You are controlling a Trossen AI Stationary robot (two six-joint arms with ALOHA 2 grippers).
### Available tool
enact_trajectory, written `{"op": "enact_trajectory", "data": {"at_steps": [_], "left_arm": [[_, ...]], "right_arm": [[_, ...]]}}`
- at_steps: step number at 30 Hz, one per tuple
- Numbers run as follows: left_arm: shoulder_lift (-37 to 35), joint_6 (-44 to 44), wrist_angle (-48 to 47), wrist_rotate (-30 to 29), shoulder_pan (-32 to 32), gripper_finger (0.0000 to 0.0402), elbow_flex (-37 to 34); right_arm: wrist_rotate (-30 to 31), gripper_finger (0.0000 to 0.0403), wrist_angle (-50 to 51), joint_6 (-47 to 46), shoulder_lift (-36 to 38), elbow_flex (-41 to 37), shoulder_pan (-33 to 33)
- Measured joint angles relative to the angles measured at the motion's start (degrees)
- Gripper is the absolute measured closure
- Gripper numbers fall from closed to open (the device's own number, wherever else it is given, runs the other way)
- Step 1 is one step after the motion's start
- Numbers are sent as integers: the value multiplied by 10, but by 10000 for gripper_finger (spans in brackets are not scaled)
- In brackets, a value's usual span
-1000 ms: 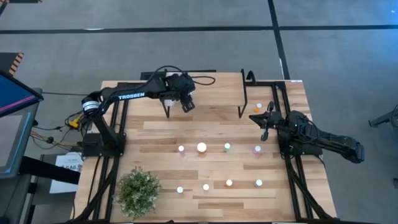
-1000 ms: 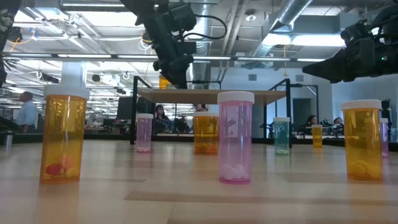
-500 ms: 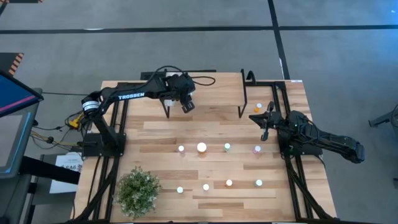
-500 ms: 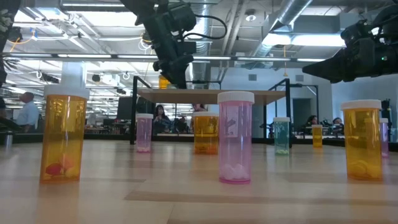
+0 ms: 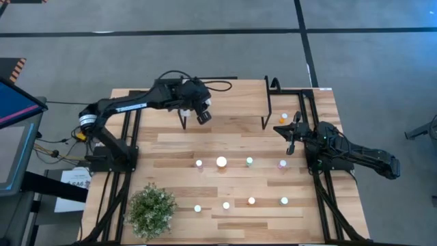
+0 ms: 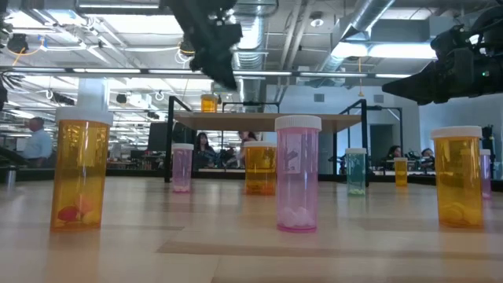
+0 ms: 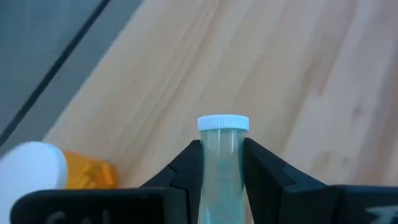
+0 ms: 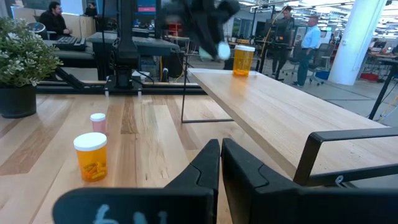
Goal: Pick and place medicine bottles onto shelf by color
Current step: Put the blue pill bottle on the shelf
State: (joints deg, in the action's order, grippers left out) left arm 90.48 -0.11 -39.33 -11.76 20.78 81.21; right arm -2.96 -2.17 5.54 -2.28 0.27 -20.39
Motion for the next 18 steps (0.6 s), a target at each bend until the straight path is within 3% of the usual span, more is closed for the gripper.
{"op": "enact_trajectory", "data": {"at_steps": [9,18], "left_arm": [[-101,-4,67,10,-78,324,-16],[-197,-6,191,16,-128,324,-137]], "right_arm": [[0,360,0,0,0,0,0],[0,360,0,0,0,0,0]]}}
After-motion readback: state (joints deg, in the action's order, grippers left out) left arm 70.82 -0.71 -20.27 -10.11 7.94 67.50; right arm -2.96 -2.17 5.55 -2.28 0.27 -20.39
